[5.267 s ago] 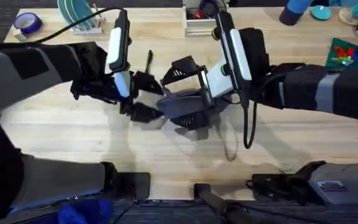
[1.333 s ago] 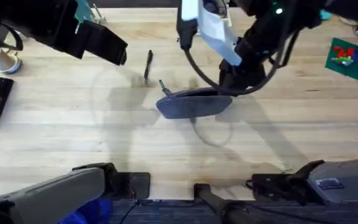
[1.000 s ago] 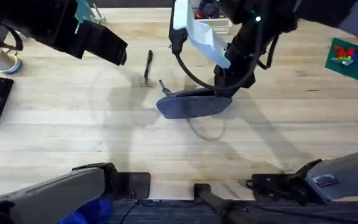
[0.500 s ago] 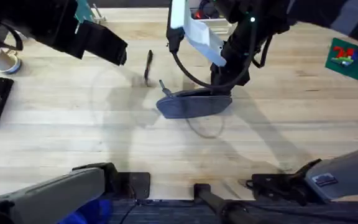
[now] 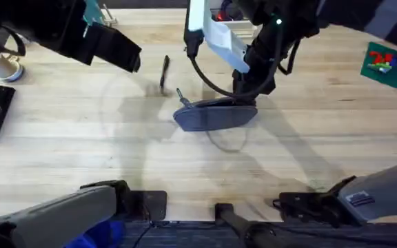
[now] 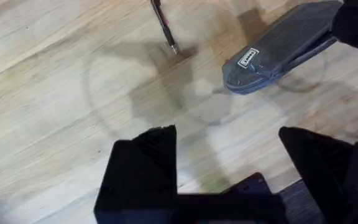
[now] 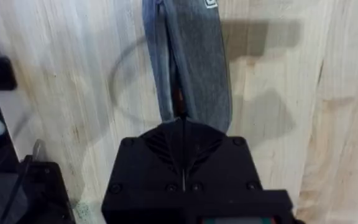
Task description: Unzip the bag, pick up the pens from the table one at a time and place them inside, then zip the bag closed.
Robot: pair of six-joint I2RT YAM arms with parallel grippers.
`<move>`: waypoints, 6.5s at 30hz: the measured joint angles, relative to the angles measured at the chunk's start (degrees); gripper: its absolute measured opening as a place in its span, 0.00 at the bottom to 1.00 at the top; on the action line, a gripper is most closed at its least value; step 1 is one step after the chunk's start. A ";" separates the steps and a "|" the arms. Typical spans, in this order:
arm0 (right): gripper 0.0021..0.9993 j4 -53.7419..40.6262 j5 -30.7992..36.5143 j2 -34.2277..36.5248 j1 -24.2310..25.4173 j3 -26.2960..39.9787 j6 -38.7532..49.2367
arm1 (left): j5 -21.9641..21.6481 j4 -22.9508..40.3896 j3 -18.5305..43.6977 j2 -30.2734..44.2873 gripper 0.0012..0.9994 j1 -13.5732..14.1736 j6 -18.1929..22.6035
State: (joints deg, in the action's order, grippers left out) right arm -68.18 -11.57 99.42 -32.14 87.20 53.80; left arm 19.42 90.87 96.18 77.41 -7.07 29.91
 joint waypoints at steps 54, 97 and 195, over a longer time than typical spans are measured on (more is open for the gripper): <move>1.00 2.58 -1.36 12.89 -1.66 0.00 -5.84 | -0.02 0.04 0.00 0.00 1.00 0.00 0.00; 1.00 -21.18 5.17 8.37 -1.55 21.09 -20.46 | -0.02 0.04 0.00 0.00 1.00 0.00 0.00; 1.00 -18.95 22.75 -51.43 15.08 -9.27 -56.42 | -17.92 -32.21 0.00 44.47 0.99 15.41 -34.70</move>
State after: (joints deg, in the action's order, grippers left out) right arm -87.13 11.18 47.99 -17.06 77.93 -2.62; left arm 1.50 58.66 96.18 121.87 8.34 -4.79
